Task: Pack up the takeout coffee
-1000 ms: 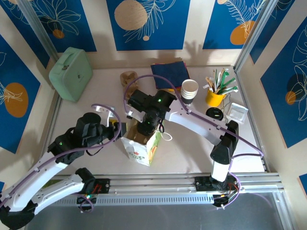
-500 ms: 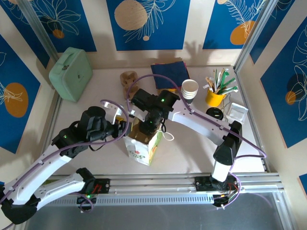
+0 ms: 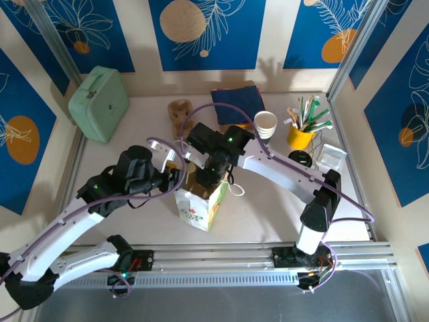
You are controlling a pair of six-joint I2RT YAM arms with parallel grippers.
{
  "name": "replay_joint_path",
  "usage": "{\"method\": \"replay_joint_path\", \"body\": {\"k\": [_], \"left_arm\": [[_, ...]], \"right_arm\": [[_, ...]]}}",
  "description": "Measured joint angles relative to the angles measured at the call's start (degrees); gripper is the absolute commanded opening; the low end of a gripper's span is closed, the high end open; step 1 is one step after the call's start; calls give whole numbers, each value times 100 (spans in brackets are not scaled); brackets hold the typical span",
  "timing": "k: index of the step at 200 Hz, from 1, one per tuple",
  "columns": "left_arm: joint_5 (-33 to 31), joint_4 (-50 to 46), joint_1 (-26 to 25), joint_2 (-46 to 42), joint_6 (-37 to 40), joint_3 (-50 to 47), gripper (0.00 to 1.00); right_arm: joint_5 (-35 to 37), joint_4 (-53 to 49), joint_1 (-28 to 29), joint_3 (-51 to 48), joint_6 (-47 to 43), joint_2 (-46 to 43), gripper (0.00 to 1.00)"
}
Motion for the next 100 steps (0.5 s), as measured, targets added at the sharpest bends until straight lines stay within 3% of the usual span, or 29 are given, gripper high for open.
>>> {"method": "replay_joint_path", "body": {"k": [100], "left_arm": [[-715,179,0,-240,-234,-249,24]], "right_arm": [[-306,179,-35,-116,2,33,39]]}}
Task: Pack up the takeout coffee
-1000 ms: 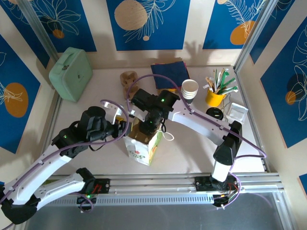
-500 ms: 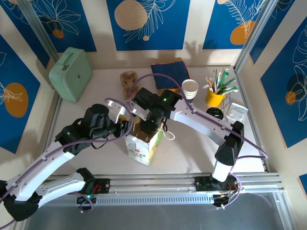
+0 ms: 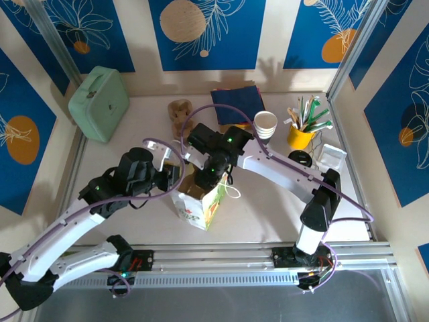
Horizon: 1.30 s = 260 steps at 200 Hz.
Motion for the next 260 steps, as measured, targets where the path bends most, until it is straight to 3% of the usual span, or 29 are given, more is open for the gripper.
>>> {"method": "replay_joint_path", "body": {"k": [73,260], "left_arm": [[-153,146,0,-37,-236,-59,15],[-109,557,0,-39,-538,-240,12]], "right_arm": [[-7,-70,-4,-37,4,188,39],[13,-26,-37,-282,94,601,40]]}}
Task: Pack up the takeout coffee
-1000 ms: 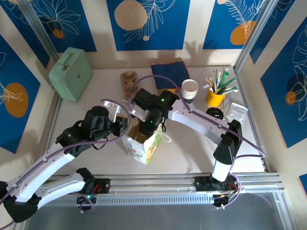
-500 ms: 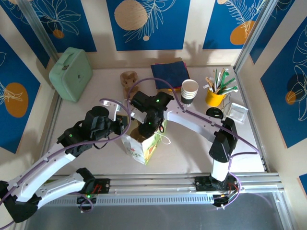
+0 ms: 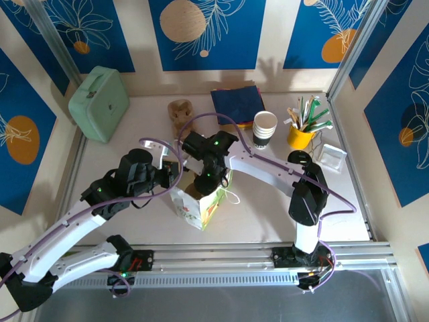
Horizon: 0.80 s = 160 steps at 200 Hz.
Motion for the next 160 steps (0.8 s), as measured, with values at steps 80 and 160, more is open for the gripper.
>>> {"method": "replay_joint_path", "body": {"k": [80,160], "left_arm": [[24,42,4,2,-2,-31,11],[0,81,7,2,-2,-105,11]], "right_arm": [[-20,-4,0,-4,85,249,40],[-15,-2,2,22,127,516,41]]}}
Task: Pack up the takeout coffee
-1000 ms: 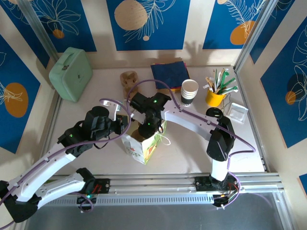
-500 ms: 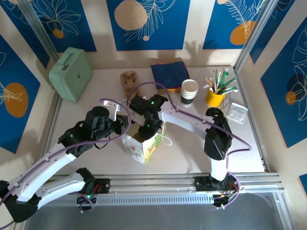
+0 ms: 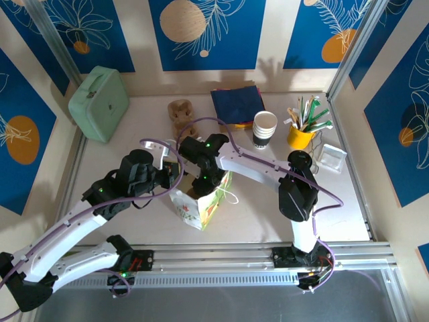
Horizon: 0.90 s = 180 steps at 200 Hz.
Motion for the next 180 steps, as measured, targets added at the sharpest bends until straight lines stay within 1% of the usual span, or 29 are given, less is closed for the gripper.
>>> {"method": "replay_joint_path", "body": {"k": [95,180], "left_arm": [[-85,0,9,0,2,0,9],[-284,-35,9,-2,24,11,8]], "right_arm": [[17,63,9,-33,46,61,42],[20,509,9,-614,212,-72,42]]}}
